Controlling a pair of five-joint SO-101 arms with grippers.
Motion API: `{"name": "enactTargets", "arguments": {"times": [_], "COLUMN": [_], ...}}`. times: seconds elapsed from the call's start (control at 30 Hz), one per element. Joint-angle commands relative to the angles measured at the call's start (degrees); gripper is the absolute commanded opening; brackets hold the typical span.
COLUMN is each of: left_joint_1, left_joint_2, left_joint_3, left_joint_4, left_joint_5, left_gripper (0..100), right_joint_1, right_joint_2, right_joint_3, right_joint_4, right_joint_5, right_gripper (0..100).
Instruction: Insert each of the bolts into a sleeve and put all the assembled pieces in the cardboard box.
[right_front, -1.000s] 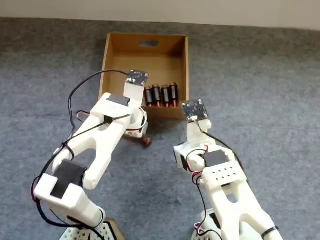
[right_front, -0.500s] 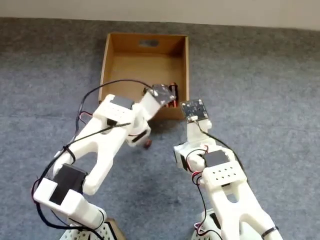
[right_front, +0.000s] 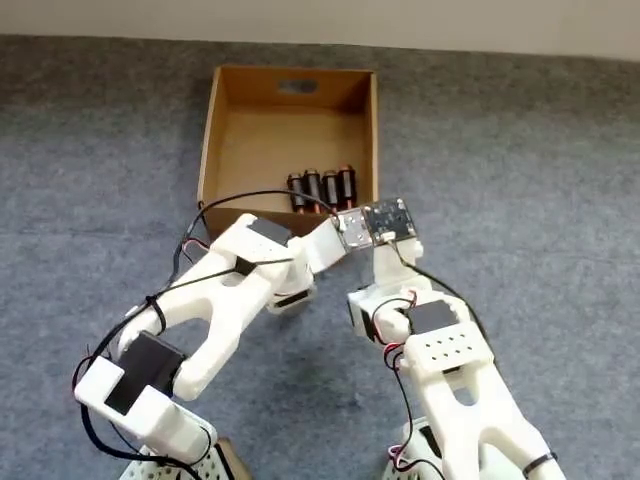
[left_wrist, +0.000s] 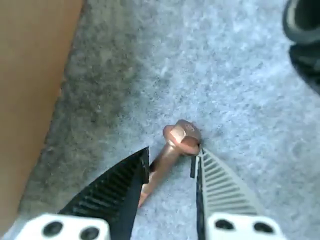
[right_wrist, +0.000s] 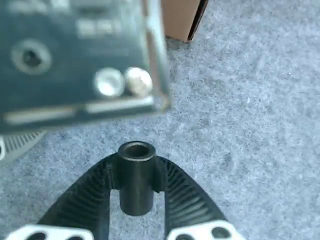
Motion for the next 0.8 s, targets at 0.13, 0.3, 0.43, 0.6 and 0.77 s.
{"name": "enactTargets", "arguments": {"times": [0.13,0.3,0.43,0.6,0.77], "left_joint_1": [-0.8,-2.2,-4.2,-4.8,-4.9], "left_joint_2": [-2.7,-2.7,-2.7,-2.7,-2.7], "left_joint_3": [0.0,0.0,0.0,0.2,2.2], "left_joint_4": [2.0,5.9,6.1,6.2,6.0], "left_joint_5": [-0.2,0.0,4.7,10.6,17.5], "left_gripper": [2,1,1,1,1], "right_joint_1": [0.7,0.7,0.7,0.7,0.7], "right_joint_2": [-2.0,-2.0,-2.0,-2.0,-2.0], "right_joint_3": [-0.1,-0.1,-0.1,-0.1,-0.1], "right_joint_4": [-0.6,-0.6,-0.6,-0.6,-0.6], "right_joint_5": [0.0,0.0,0.0,0.0,0.0], "right_gripper": [0.5,0.5,0.5,0.5,0.5]}}
